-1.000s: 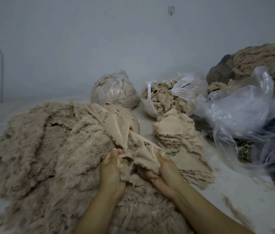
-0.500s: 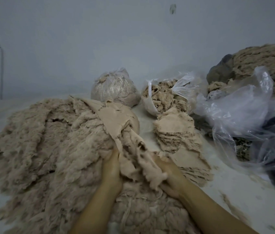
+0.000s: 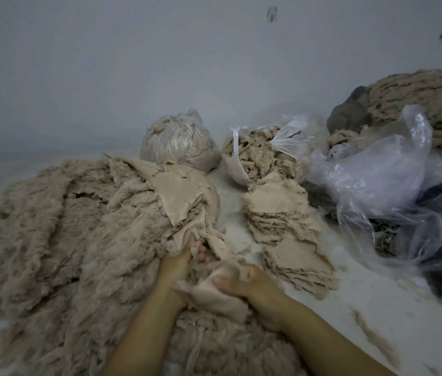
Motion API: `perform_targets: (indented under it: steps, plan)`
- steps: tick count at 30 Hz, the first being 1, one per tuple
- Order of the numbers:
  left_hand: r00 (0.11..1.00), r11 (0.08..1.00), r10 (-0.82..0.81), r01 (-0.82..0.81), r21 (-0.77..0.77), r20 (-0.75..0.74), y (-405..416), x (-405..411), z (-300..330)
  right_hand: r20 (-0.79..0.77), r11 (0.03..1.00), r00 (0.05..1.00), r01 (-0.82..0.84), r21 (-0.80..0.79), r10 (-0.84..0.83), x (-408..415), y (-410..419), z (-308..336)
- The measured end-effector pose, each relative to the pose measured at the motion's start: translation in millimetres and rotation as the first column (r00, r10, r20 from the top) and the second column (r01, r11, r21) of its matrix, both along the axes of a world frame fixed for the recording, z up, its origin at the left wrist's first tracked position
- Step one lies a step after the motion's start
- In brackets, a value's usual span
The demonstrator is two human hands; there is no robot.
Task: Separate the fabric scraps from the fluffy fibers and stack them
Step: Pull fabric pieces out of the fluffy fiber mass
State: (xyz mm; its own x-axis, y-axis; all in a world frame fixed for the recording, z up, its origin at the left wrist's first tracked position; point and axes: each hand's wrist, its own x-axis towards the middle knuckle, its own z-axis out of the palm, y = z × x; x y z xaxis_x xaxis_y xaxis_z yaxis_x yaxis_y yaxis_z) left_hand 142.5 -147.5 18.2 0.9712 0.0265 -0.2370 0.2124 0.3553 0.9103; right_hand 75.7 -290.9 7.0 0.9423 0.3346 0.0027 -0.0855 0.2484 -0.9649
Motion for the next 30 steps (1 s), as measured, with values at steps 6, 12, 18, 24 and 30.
perform_targets:
  steps: [6, 12, 18, 24, 30]
  plan:
    - [0.872, 0.868, -0.488, 0.479, -0.134, -0.040, 1, -15, 1, -0.025, 0.967, 0.978, 0.200, -0.157, -0.207, 5, -4, 6]
    - [0.923, 0.923, -0.384, 0.383, 0.038, 0.024, -6, -22, -2, -0.151, 0.981, 0.974, 0.152, -0.123, -0.170, 6, -4, 2]
    - [0.946, 0.911, -0.324, 0.311, -0.271, -0.003, -7, -18, -1, -0.194, 0.889, 0.896, 0.431, 0.153, -0.400, 16, -13, 2]
    - [0.959, 0.958, -0.257, 0.270, -0.102, 0.123, -23, -28, 2, -0.036, 0.861, 0.860, 0.508, -0.010, -0.508, 12, -5, 3]
    - [0.984, 0.983, -0.032, 0.063, -0.174, 0.178, -26, -26, 4, -0.095, 0.747, 0.752, 0.659, 0.095, -0.652, 14, -13, 6]
